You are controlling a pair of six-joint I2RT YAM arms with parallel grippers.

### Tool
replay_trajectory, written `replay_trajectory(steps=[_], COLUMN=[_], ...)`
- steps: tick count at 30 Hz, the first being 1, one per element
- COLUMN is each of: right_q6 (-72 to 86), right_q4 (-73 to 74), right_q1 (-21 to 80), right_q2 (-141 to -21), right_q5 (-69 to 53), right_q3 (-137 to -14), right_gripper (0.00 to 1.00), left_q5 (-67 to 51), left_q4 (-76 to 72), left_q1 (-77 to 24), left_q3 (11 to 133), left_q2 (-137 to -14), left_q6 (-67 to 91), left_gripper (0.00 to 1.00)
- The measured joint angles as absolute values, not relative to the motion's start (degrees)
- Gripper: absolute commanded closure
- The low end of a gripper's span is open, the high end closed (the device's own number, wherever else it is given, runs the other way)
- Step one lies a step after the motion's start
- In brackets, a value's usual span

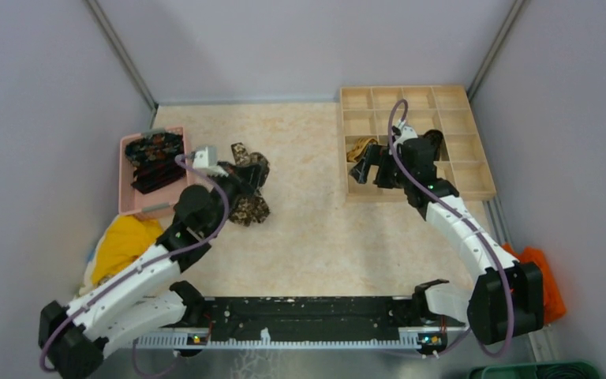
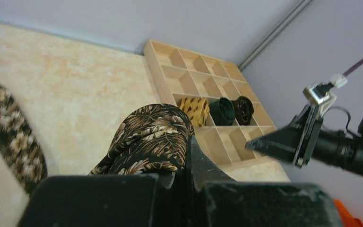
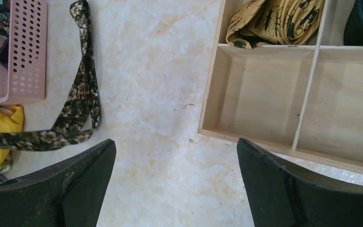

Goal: Roll the ties
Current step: Place the tie at the center of the board.

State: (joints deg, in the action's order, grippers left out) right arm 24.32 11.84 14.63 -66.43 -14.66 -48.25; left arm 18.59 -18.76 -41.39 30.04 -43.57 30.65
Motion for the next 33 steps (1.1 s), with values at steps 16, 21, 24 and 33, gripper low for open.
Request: replay_trajectory(steps=[16,21,24,33], right_q6=[26.2,26.3,26.6,27.1], right_q4=[7.3,6.0,5.5,5.2], right_q1=[14.6,14.6,14.6,15.0], right_q2=[-73.6,-75.2,-76.9,-79.3], right_q5=[-16.9,-17.3,-18.0,-19.4], right_q3=[-48.9,-48.9,-48.9,-49.0], right_gripper=[0.01,0.01,0.01,0.01], left_q5=[-0.2,-4.9,-8.8,-19.1], left_q4=[-16.1,-27.0,-33.2,-50.6], left_q1=[-25.1,-23.5,-24.2,-26.3], left_q3=[144.9,117.1,106.6,72.3], left_q2=[-132.2,-117.1,-107.5,-81.4], left_q6=[20.3,19.3,19.2,21.8], left_gripper=[1.00,1.00,1.00,1.00])
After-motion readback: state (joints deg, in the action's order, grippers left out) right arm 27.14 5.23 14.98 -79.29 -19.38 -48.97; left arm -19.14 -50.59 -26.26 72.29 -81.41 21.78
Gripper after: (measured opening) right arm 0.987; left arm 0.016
